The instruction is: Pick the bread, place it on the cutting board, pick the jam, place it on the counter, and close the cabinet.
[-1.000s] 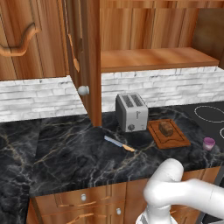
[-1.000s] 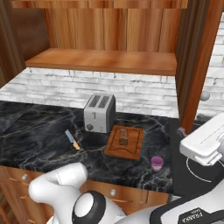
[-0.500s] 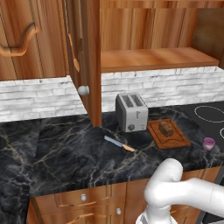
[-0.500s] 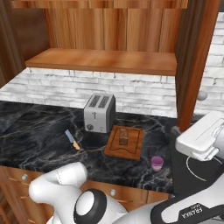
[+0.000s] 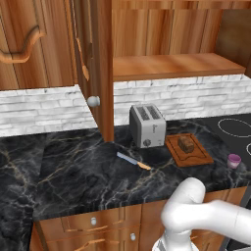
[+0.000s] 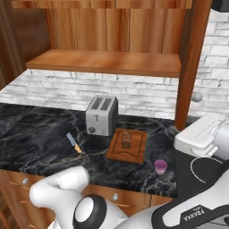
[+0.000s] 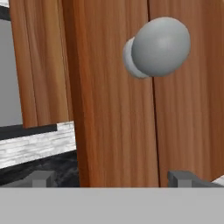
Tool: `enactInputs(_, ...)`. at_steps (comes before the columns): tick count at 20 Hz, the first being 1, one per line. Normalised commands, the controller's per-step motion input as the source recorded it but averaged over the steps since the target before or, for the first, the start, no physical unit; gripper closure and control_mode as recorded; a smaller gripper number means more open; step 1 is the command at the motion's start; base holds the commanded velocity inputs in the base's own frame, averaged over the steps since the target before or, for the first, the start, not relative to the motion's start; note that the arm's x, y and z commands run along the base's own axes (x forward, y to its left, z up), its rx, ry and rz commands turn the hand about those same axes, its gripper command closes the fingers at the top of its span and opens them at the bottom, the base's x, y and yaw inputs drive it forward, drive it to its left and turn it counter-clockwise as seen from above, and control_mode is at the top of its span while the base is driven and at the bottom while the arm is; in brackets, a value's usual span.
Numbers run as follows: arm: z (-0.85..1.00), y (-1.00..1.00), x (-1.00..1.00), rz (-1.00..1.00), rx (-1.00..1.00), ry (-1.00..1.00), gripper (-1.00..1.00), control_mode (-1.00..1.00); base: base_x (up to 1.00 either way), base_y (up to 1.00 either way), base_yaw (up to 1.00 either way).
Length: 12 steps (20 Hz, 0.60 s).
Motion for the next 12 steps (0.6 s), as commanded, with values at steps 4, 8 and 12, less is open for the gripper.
enactInputs(4, 0.0, 0.22, 0.0, 0.02, 0.08, 0.09, -1.0, -1.0, 0.0, 0.0, 0.0)
enactInputs(8, -0.01, 0.22, 0.0, 0.03, 0.05, 0.05, -1.0, -1.0, 0.0, 0.0, 0.0)
enactInputs(12, -0.06, 0.25, 0.0, 0.03, 0.02, 0.02, -1.0, -1.0, 0.0, 0.0, 0.0)
